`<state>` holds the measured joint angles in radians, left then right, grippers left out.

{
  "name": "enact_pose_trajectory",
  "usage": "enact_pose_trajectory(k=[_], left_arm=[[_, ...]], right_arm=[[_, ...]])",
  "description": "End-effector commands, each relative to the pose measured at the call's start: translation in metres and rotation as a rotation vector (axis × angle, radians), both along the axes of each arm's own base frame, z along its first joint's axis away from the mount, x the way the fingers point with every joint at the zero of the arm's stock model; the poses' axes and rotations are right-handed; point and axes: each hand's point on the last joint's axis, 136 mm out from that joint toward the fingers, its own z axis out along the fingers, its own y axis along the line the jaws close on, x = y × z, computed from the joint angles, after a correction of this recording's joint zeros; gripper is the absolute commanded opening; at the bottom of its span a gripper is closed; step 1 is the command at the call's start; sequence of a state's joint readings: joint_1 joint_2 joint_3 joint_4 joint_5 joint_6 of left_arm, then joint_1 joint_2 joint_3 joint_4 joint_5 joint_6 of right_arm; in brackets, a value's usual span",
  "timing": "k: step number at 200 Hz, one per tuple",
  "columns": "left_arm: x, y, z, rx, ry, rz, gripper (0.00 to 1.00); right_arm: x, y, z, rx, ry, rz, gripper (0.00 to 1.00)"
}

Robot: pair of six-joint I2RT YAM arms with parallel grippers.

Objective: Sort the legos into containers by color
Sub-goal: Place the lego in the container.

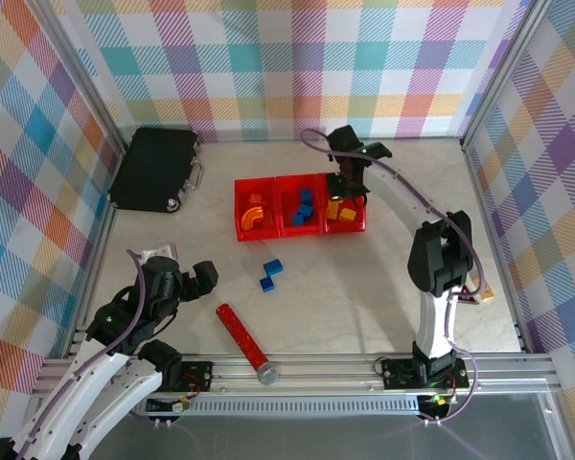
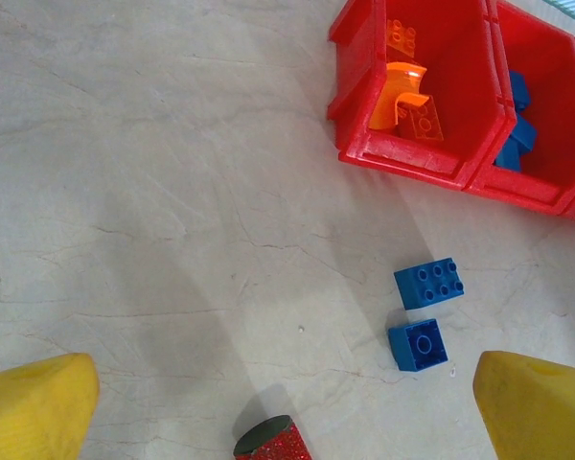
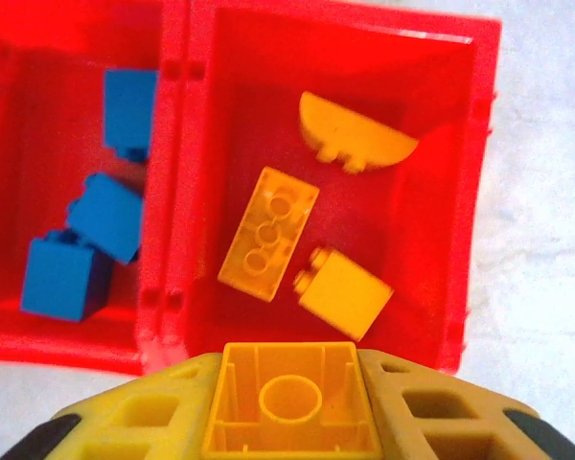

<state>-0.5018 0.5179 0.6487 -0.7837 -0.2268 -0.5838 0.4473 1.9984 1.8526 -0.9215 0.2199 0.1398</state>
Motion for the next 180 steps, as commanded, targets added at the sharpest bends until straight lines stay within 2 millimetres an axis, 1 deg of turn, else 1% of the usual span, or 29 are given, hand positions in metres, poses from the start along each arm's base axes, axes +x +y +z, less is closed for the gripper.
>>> enact_pose_trajectory(k=[1,21,51,91,110,121,140,159,180], left_arm=[[0.001,-0.002,0.003,-0.008,-0.003,-0.003,1.0],[0.001,-0.002,0.0,0.0,0.017,0.001,1.0],[0.002,-0.005,0.0,0.001,0.026,-0.013,1.0],[0.004,-0.015,-0.004,-0.014,0.04,-0.057,1.0],[0.004,-0.016,-0.004,-0.015,0.042,-0.064,1.0],[0.004,-0.017,-0.004,-0.018,0.042,-0.067,1.0],[0.004,-0.018,-0.006,-0.017,0.05,-0.067,1.0],[0.004,-0.02,-0.008,-0.022,0.061,-0.075,1.0],[0.003,-0.022,-0.01,-0.026,0.075,-0.085,1.0]], right_arm=[[0.012,0.003,-0.017,-0.042,0.037,0.065,0.36],[0.025,0.001,-0.029,-0.076,0.049,0.076,0.36],[0.037,-0.001,-0.041,-0.099,0.06,0.079,0.37],[0.042,-0.001,-0.058,-0.107,0.084,0.09,0.39],[0.043,-0.003,-0.064,-0.12,0.097,0.09,0.44],[0.044,-0.004,-0.065,-0.122,0.097,0.088,0.47],[0.043,-0.005,-0.065,-0.115,0.103,0.082,0.49],[0.042,-0.005,-0.06,-0.106,0.098,0.076,0.51],[0.04,-0.002,-0.048,-0.082,0.085,0.074,0.53]])
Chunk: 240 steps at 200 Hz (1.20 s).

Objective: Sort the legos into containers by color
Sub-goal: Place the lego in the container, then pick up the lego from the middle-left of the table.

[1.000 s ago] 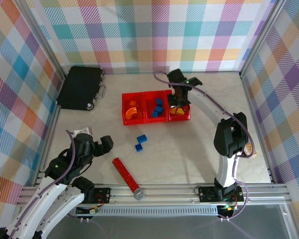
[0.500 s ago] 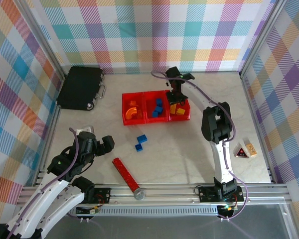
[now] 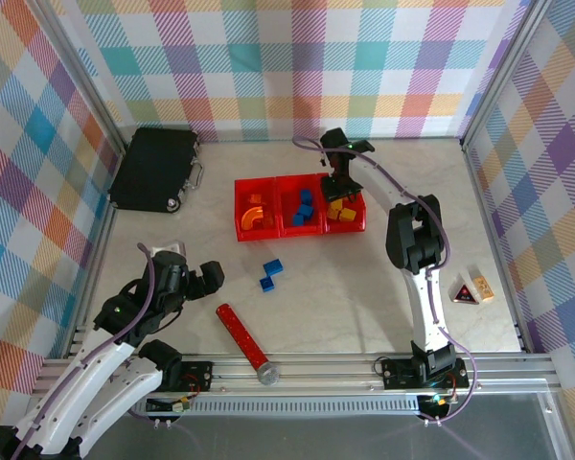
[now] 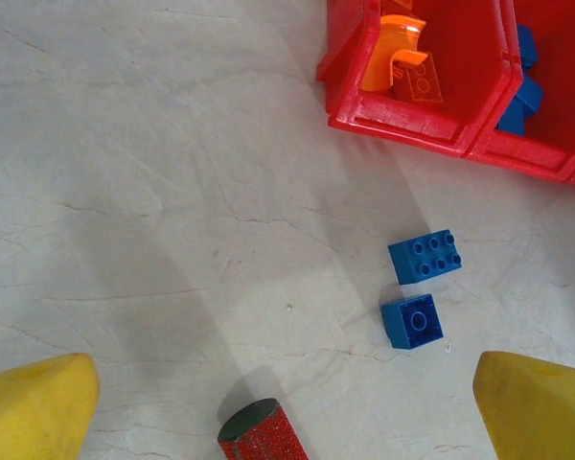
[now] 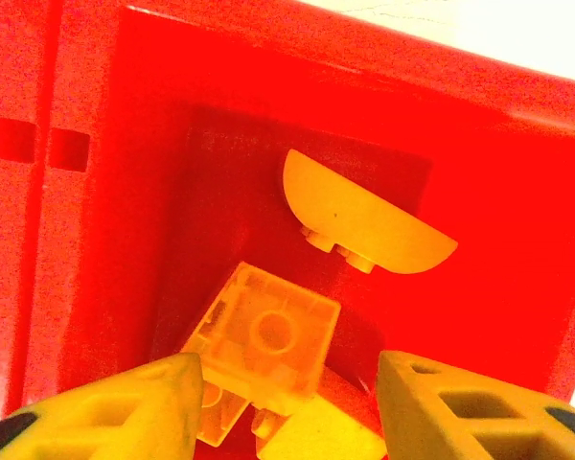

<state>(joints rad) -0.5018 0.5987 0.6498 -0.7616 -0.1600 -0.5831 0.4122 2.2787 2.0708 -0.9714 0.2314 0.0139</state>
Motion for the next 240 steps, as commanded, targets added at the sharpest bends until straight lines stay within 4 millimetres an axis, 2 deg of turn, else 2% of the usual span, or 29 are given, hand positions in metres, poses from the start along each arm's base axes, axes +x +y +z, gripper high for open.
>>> enact_pose_trajectory(k=[1,71,103,120,168,186,240], left_arm=[[0.0,-0.008,0.002,-0.015,0.003,-0.037,1.0],[-0.002,-0.028,-0.012,-0.072,0.055,-0.113,1.0],[-0.003,-0.038,-0.02,-0.087,0.091,-0.144,1.0],[-0.002,-0.044,-0.024,-0.1,0.101,-0.154,1.0],[0.005,-0.063,-0.034,-0.073,0.134,-0.196,1.0],[0.008,-0.071,-0.038,-0.046,0.153,-0.211,1.0],[0.014,-0.096,-0.053,0.067,0.222,-0.264,1.0]], right_arm=[[-0.002,0.0,0.017,0.023,-0.007,-0.004,0.53],[-0.026,0.012,0.072,0.184,-0.047,-0.013,0.56],[-0.05,0.017,0.101,0.316,-0.108,-0.032,0.58],[-0.069,0.016,0.107,0.379,-0.126,-0.041,0.62],[-0.127,0.001,0.107,0.474,-0.16,-0.051,0.83],[-0.144,-0.005,0.104,0.484,-0.162,-0.049,0.87],[-0.173,-0.018,0.105,0.492,-0.194,-0.027,0.97]])
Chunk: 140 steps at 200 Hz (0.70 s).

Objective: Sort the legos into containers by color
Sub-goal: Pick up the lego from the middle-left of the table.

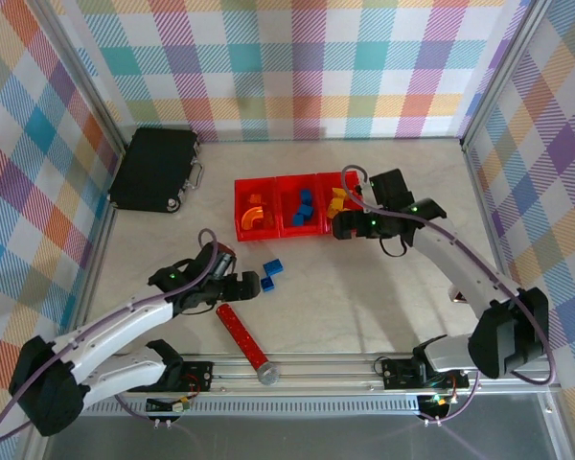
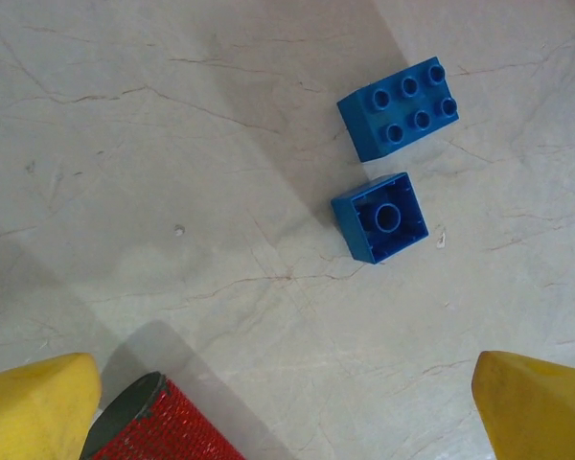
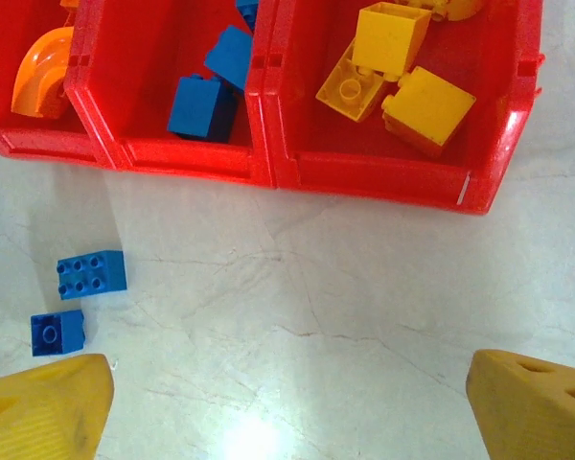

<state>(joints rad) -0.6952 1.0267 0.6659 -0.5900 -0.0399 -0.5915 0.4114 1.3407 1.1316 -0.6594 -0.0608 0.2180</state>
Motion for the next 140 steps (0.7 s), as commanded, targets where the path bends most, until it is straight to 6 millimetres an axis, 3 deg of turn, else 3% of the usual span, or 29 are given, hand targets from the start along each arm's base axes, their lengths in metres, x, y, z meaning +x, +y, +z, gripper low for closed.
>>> enact_pose_trajectory(k=[1,67,140], left_arm=[[0.012,-0.014,0.009,0.013,-0.032,-0.009,1.0],[0.026,-0.041,-0.009,0.189,0.054,-0.057,1.0],[0.038,-0.071,-0.038,0.194,0.125,0.148,0.93]], right_arm=[[-0.003,0.002,0.015,0.043,-0.063,0.018,0.97],[-0.021,-0.008,0.003,0.017,-0.07,0.031,1.0],[-0.026,-0.015,-0.003,0.002,-0.058,-0.002,0.99]])
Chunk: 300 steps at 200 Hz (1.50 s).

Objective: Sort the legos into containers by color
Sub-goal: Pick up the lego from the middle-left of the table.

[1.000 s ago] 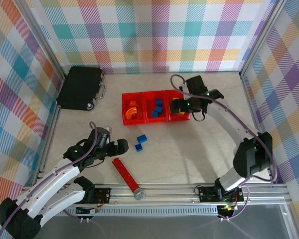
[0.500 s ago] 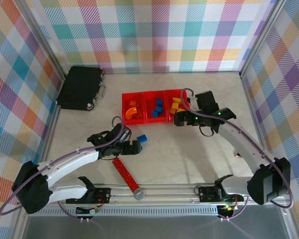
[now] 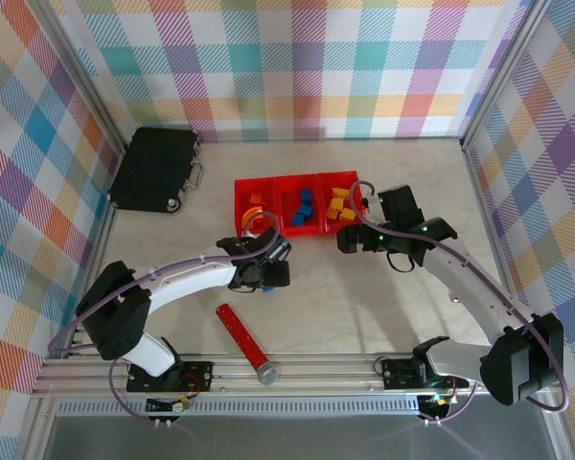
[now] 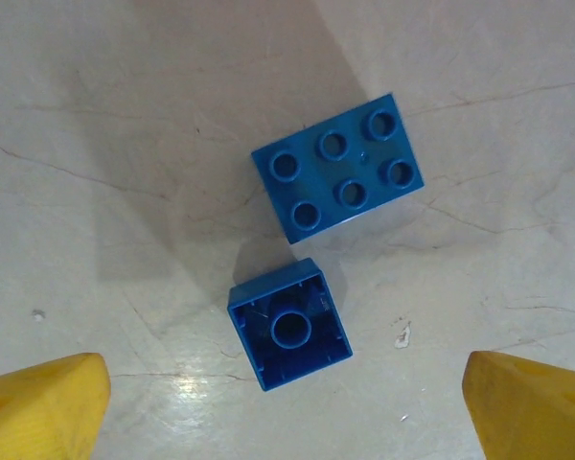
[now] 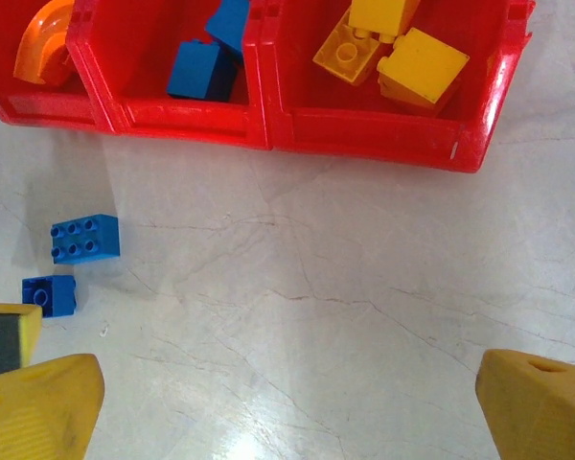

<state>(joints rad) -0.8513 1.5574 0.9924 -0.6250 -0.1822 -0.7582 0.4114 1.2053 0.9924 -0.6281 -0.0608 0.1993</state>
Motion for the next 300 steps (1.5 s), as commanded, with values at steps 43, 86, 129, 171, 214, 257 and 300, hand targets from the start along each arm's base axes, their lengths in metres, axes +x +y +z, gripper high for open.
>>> enact_pose_trajectory(k=[43,86,129,171,214,257,300], left_arm=[[0.005,-0.008,-0.015,0.009,0.007,0.158,0.9],[0.008,-0.008,-0.023,0.015,0.001,0.194,0.85],[0.011,-0.009,-0.031,0.049,0.014,0.201,0.78],[0.012,-0.006,-0.034,0.056,0.012,0.206,0.63],[0.012,0.001,-0.034,0.064,0.014,0.222,0.54],[0.012,0.003,-0.038,0.057,0.019,0.223,0.47],[0.013,-0.001,-0.043,0.048,0.025,0.209,0.43]], right_arm=[[-0.001,-0.008,0.005,-0.006,-0.031,-0.037,0.99],[-0.002,-0.008,0.001,-0.011,-0.009,-0.04,0.99],[-0.003,-0.01,0.003,-0.011,-0.016,-0.047,0.99],[-0.003,-0.01,0.002,-0.011,-0.011,-0.049,0.99],[-0.002,-0.009,0.0,-0.01,-0.007,-0.05,0.99],[-0.003,-0.009,0.0,-0.01,-0.003,-0.053,0.99],[-0.002,-0.009,0.0,-0.004,-0.002,-0.055,0.99]])
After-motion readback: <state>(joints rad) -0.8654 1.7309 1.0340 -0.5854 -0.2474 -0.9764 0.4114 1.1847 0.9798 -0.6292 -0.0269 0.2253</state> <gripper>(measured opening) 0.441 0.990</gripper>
